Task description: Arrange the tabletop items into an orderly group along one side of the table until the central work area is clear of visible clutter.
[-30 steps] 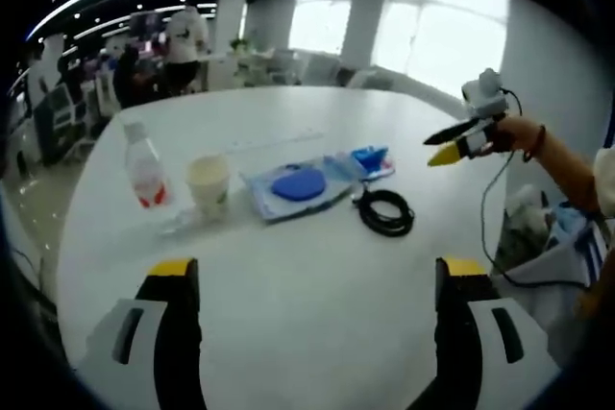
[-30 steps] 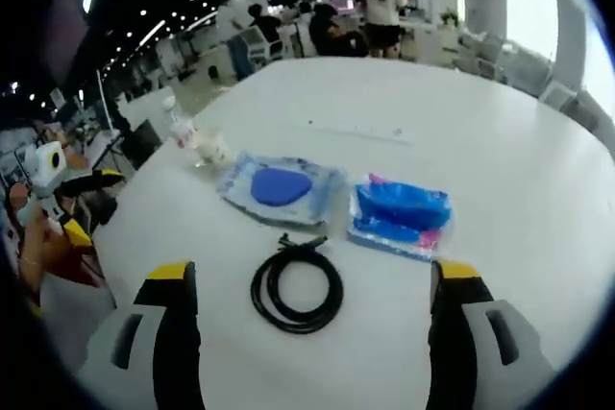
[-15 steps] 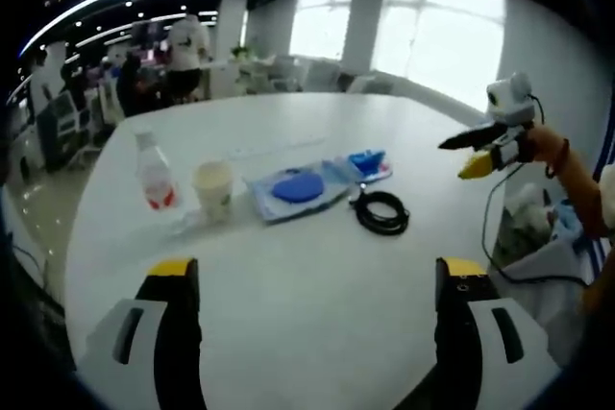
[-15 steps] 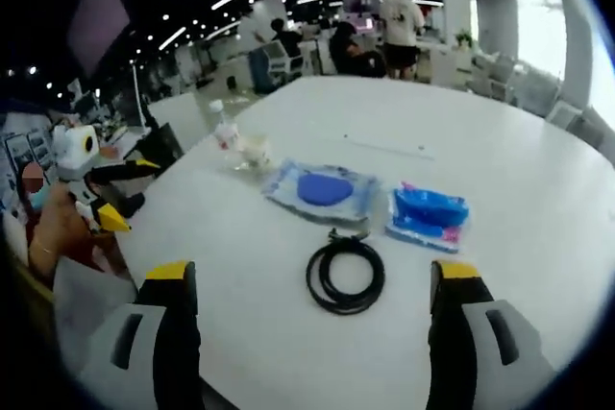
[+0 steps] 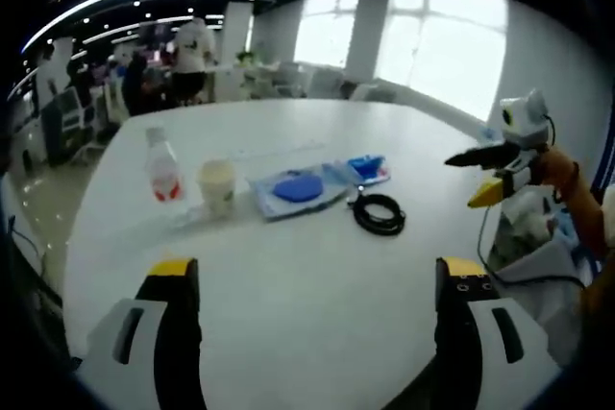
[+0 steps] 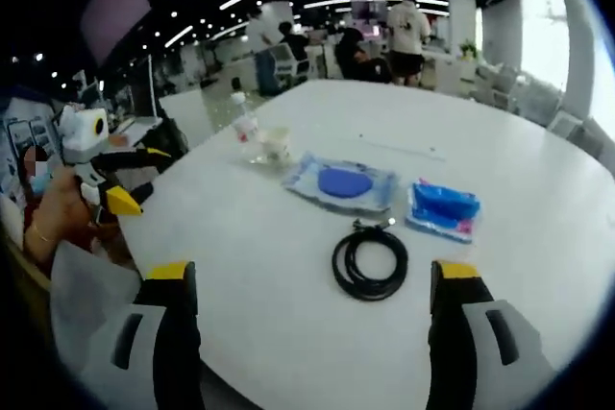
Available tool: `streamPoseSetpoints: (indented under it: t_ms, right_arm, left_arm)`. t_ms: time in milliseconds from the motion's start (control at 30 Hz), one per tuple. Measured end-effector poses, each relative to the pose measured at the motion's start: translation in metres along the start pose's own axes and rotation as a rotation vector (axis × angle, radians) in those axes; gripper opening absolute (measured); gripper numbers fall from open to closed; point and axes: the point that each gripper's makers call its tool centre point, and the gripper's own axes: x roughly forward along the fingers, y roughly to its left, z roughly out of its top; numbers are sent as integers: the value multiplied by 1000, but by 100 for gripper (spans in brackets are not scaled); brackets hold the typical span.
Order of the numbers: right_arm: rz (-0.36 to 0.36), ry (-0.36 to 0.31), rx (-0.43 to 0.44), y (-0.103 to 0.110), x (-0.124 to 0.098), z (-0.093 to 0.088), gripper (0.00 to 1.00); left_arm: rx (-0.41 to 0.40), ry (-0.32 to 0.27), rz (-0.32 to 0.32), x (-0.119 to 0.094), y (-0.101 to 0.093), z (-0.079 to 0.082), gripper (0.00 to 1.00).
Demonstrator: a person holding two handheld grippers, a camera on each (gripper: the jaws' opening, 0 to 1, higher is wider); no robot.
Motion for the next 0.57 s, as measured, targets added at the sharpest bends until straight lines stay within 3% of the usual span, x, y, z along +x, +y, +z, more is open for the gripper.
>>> streamPoseSetpoints:
  t_ms: [567]
  right_arm:
    - [20, -24, 16, 19, 2, -14, 99]
  left_arm:
    - [-2, -3, -1, -1, -3, -12, 99]
